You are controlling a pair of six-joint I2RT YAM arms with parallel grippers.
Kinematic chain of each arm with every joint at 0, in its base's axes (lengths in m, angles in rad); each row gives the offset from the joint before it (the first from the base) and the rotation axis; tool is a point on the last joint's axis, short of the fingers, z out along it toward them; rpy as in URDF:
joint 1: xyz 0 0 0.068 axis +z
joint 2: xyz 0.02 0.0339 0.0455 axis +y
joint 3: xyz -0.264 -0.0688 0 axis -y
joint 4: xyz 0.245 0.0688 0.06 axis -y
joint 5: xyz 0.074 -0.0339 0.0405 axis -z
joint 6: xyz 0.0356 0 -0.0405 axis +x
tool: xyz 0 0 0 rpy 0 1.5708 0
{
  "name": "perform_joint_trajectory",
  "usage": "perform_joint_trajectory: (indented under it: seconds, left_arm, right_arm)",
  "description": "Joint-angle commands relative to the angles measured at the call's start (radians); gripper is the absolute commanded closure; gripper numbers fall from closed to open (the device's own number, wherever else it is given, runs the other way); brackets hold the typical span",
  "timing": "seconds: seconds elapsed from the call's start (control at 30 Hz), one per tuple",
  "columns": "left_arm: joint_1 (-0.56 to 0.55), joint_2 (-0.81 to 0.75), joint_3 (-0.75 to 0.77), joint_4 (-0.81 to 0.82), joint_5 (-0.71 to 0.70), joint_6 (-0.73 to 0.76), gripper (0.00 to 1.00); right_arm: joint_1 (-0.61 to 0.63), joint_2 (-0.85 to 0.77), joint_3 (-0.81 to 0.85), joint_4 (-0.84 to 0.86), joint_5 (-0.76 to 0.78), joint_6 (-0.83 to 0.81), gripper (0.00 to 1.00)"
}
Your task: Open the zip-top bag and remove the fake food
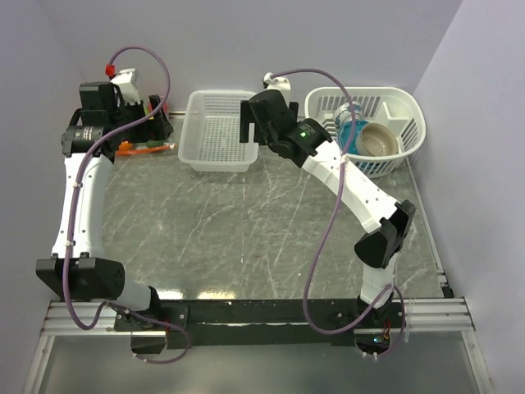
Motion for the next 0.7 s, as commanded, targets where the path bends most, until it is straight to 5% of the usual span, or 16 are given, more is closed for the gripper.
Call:
perform_joint_trajectory:
  seconds: [0.0, 0.13, 0.27, 0.5, 0.67]
  left_arm:
    - [0.007, -0.014, -0.053, 0.069, -0.018, 0.009, 0.03]
    - [0.066, 0.021, -0.076, 0.143, 0.022, -0.03, 0.03]
    - [0.105, 0.101, -0.07, 0.219, -0.008, -0.063, 0.03]
    - [0.11, 0.32, -0.029, 0.394, -0.159, -0.011, 0.03]
    - [0.108, 0.559, 0.081, 0.453, -0.192, 0.095, 0.03]
  right_arm:
    - [-0.006, 0.031, 0.007, 0.086, 0.019, -0.038, 0.0]
    - [0.029, 0.02, -0.164, 0.375, 0.018, -0.191, 0.0]
    - [0.034, 0.083, -0.157, 0.554, -0.025, -0.239, 0.0]
    - [0.02, 0.327, 0.148, 0.37, 0.12, -0.138, 0.0]
    - [-0.041, 0.263, -0.069, 0.463, 0.119, -0.02, 0.0]
